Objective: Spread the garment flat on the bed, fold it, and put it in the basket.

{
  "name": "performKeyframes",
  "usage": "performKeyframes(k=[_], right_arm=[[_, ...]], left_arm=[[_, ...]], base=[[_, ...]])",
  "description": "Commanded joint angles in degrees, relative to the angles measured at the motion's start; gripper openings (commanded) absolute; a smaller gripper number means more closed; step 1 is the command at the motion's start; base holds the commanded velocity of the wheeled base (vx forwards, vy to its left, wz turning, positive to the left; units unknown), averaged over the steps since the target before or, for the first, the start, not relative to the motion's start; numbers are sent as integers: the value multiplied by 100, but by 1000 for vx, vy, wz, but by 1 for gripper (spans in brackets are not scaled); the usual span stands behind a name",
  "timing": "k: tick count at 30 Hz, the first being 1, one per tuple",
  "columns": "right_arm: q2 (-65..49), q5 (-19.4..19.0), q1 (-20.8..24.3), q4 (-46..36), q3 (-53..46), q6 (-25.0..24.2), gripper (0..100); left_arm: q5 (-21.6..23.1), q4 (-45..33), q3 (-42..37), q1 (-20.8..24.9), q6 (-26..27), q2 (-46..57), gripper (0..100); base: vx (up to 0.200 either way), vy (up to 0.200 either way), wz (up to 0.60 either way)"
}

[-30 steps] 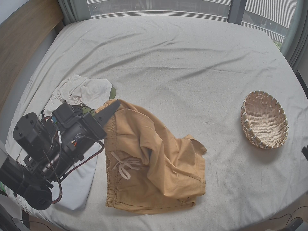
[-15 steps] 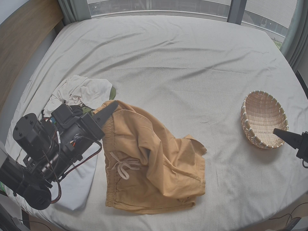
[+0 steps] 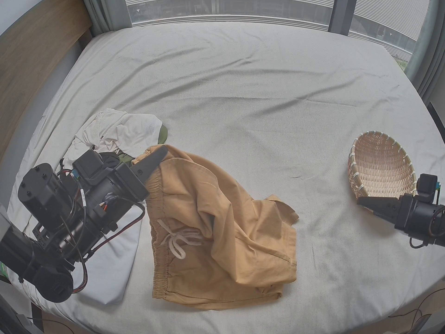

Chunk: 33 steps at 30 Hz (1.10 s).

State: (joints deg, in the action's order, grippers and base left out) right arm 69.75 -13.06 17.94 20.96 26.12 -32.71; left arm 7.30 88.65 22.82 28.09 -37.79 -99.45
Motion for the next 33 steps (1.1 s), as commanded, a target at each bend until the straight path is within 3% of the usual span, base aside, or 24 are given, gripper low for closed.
performKeyframes(k=[1, 10, 18, 25, 33], right_arm=[[390, -4, 174, 5, -90, -87, 100], [1348, -4, 535, 611, -362, -614, 100], [2438, -4, 798, 1526, -723, -851, 100], [3308, 5, 1044, 2580, -881, -1361, 100], [3985, 5, 1097, 3318, -1022, -1449, 100]], left_arm=[[-1, 3, -6, -23, 0, 5, 0], [-1, 3, -15, -23, 9, 5, 0], [-1, 3, -85, -75, 9, 5, 0], [-1, 3, -85, -75, 9, 5, 0], [-1, 3, -94, -75, 9, -4, 0]], base=[[0, 0, 0], [0, 0, 0], [0, 0, 0], [0, 0, 0], [0, 0, 0]])
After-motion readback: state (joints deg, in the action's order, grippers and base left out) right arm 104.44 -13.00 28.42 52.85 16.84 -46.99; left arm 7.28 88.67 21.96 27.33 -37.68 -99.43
